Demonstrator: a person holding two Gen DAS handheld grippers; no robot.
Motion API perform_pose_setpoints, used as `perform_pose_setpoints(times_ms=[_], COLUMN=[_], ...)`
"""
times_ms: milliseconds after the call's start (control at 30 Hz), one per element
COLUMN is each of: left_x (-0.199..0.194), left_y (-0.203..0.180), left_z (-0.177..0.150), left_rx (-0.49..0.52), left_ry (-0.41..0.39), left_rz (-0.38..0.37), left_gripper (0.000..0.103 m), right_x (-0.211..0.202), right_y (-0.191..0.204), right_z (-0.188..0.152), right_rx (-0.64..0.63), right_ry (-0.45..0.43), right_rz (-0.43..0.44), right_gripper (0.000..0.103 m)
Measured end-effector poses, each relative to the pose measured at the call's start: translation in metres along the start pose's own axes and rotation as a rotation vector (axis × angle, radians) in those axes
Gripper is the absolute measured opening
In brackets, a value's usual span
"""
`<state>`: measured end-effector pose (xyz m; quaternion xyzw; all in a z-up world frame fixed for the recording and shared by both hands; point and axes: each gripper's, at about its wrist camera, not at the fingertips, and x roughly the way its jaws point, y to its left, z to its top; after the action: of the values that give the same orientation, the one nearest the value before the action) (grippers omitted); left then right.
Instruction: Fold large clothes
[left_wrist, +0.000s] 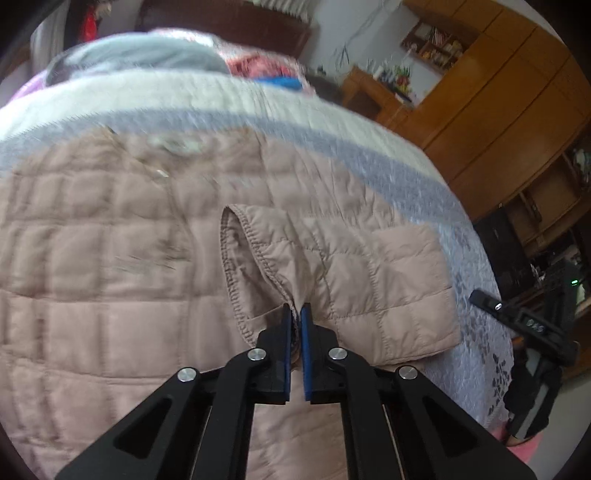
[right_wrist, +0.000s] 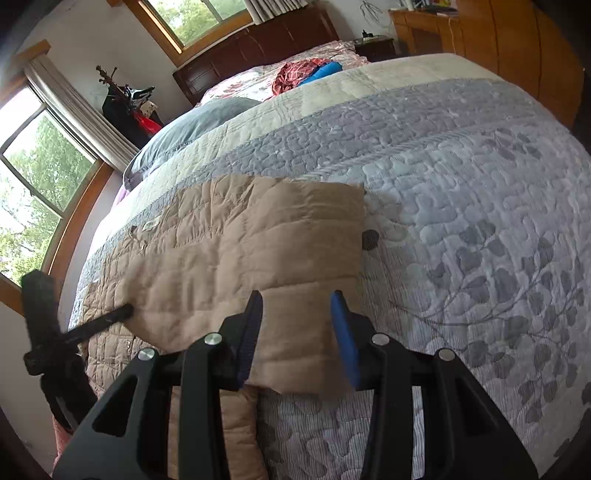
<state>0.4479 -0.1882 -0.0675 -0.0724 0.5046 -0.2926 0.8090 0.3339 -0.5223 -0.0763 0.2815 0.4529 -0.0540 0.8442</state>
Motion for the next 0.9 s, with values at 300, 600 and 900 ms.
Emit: perform_pose_setpoints(times_ms=[300, 600, 900], left_x=[-0.068, -0.028, -0.016], left_y=[0.072, 0.128, 0.131], left_z=[0.0, -0.017, -0.018], left_rx=[-0.038, -0.111, -0.096], left_ry=[-0.122, -0.002, 0.007], left_rz=[0.178, 0.242, 0.254], left_gripper=[0.004, 0.005, 0.008], right_x=[0.044, 0.082, 0.091], right_y=[0.056, 0.071, 0.07], right_z=[-0.003, -0.009, -0.012], right_rx=[-0.079, -0.111, -0.106], right_ry=[0.1, 0.185, 0.204], right_rz=[0.171, 0.098, 0.055], right_gripper=[0.033, 0.025, 0.02])
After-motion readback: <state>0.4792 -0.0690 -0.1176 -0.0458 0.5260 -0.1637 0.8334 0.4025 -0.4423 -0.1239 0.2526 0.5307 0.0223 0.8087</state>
